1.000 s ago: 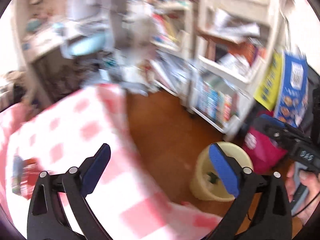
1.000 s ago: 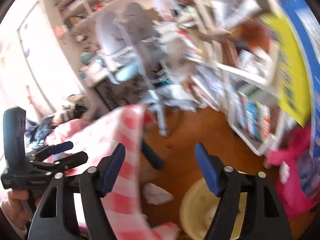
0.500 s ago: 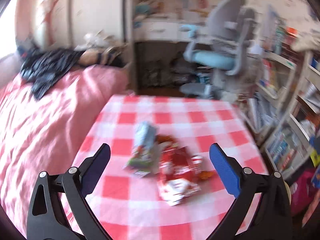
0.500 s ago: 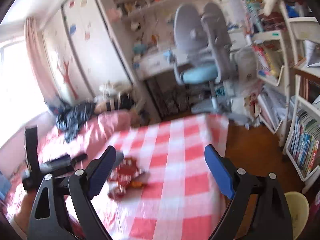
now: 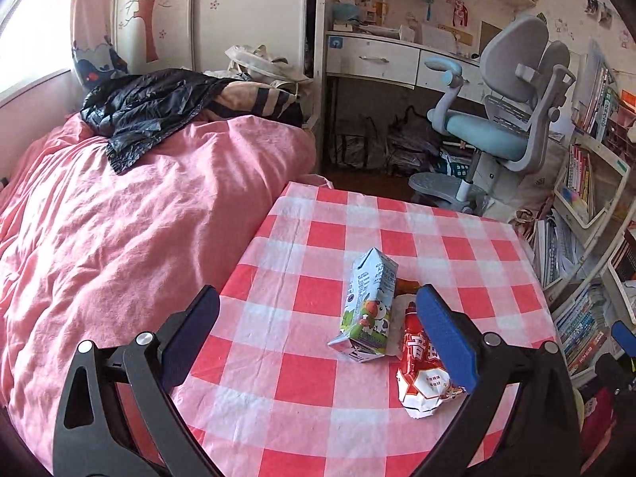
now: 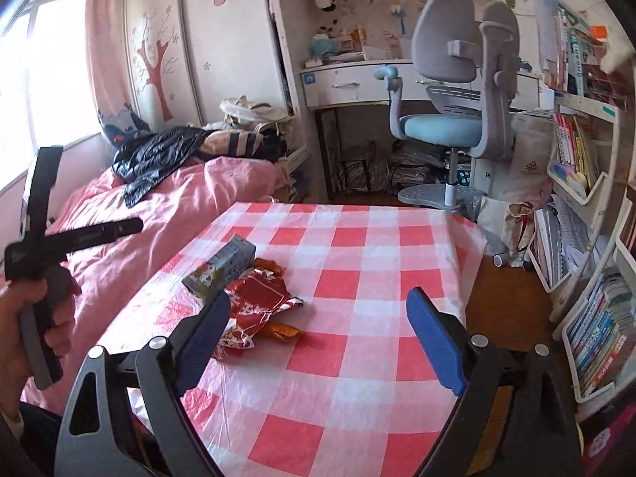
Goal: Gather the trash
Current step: 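Bring both open tools back over the remaining trash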
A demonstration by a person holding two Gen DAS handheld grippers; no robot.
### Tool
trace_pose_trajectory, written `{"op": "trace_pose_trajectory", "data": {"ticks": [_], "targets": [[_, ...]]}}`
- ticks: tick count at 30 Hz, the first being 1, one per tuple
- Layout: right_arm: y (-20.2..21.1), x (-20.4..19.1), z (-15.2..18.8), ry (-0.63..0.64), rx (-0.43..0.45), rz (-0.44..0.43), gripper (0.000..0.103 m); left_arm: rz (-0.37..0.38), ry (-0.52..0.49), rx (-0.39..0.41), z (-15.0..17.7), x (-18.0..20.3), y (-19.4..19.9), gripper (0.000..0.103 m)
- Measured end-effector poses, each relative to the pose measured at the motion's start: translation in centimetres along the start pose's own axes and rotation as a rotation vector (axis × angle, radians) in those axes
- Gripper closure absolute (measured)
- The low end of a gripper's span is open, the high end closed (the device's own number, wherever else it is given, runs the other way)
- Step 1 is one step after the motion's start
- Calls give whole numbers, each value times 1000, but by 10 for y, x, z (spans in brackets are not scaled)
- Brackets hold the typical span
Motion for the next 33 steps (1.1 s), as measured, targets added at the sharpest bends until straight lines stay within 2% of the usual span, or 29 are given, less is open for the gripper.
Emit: {"op": "trace_pose_trajectory", "data": {"ticks": [7, 16, 33], "targets": [[-8, -10, 0, 28, -24, 11, 16, -4, -19, -16, 1, -3, -3, 7], [-17, -24, 2, 75, -52, 22, 15, -2, 14, -34, 1, -17, -7, 7], [-29, -37, 5, 124, -88, 31, 13, -12, 10, -69, 5, -25, -19, 7]]}}
Point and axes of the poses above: each gripper's, at about its wrist camera, not at the fingertips, and y roughly against the way its jaws point, x to its right, z to its underside, the point moved 7 cm from there along -y, roughly the way its jaws point, and after that the axes turned 13 degrees about -x, right-handed, at the moved point
